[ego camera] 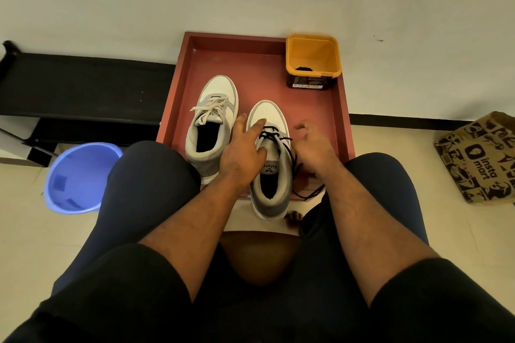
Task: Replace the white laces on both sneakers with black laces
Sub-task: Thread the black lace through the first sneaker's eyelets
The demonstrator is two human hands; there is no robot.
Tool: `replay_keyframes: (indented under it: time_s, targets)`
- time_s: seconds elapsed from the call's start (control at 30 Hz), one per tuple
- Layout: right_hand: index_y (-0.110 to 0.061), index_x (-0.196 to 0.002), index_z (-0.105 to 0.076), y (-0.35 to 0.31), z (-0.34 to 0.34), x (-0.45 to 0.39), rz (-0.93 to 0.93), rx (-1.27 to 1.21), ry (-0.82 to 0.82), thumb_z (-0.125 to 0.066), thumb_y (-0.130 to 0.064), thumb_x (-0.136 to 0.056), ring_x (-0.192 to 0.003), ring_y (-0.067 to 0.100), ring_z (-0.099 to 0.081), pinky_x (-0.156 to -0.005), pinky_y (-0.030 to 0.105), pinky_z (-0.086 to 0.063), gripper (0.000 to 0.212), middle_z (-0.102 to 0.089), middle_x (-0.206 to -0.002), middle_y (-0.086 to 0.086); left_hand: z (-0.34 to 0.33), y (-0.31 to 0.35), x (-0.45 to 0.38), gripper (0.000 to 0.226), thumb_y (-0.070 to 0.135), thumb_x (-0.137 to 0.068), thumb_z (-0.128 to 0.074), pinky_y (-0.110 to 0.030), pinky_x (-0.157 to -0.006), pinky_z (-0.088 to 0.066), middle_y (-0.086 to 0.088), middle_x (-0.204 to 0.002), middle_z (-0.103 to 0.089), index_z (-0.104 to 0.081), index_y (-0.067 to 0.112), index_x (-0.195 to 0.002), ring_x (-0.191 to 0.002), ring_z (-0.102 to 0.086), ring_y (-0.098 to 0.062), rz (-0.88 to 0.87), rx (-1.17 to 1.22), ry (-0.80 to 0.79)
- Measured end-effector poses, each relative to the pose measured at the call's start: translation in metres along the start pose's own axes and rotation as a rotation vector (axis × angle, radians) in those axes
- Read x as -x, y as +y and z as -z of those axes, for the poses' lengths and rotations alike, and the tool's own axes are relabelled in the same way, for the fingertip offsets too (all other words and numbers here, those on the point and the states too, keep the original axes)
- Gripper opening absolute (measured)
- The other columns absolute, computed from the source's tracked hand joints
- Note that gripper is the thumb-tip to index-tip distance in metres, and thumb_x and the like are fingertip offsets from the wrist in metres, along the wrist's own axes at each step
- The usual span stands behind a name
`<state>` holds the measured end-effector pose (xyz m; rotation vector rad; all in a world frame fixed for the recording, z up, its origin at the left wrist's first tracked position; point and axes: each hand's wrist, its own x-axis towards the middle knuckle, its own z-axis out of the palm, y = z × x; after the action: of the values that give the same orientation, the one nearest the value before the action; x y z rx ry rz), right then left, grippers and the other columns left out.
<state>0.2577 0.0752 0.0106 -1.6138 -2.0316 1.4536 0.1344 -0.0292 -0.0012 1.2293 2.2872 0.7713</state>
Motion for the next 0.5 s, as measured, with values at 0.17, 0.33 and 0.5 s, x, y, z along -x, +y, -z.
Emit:
replay_keyframes:
  time_s: [0.17, 0.33, 0.5]
  targets:
    - [-0.020, -0.117, -0.054, -0.018, 0.019, 0.015, -0.100, -0.834, -0.055, -0.046, 0.000, -0.087, -0.054, 0.012, -0.046, -0.048, 0.024, -0.037, 0.037, -0.062, -0.091, 0.006, 0.007, 0.014, 0.000, 0.021, 0.020, -0.095, -0.057, -0.026, -0.075, -0.053, 0.006, -0.098, -0.067, -0.071, 0.019, -0.110, -0.081, -0.062, -0.008, -0.037, 0.331, 0.165]
    - [-0.009, -0.121, -0.056, -0.020, 0.024, 0.023, 0.163, -1.238, -0.291, -0.031, 0.017, -0.087, -0.110, 0.029, -0.064, -0.096, 0.040, -0.052, 0.050, -0.060, -0.128, 0.015, 0.009, 0.034, 0.014, 0.029, 0.027, -0.103, -0.043, -0.023, -0.036, -0.043, -0.006, -0.118, -0.066, -0.050, 0.021, -0.131, -0.042, -0.054, -0.021, 0.293, 1.097, -0.306]
    - [0.001, -0.109, -0.063, -0.021, 0.020, 0.024, 0.255, -1.048, -0.139, -0.049, 0.018, -0.086, -0.114, 0.026, -0.062, -0.097, 0.033, -0.051, 0.032, -0.068, -0.112, 0.015, 0.014, 0.041, 0.020, 0.023, 0.040, -0.099, -0.049, -0.021, -0.041, -0.036, -0.006, -0.084, -0.069, -0.060, 0.025, -0.112, -0.050, -0.050, -0.016, 0.276, 0.989, -0.566]
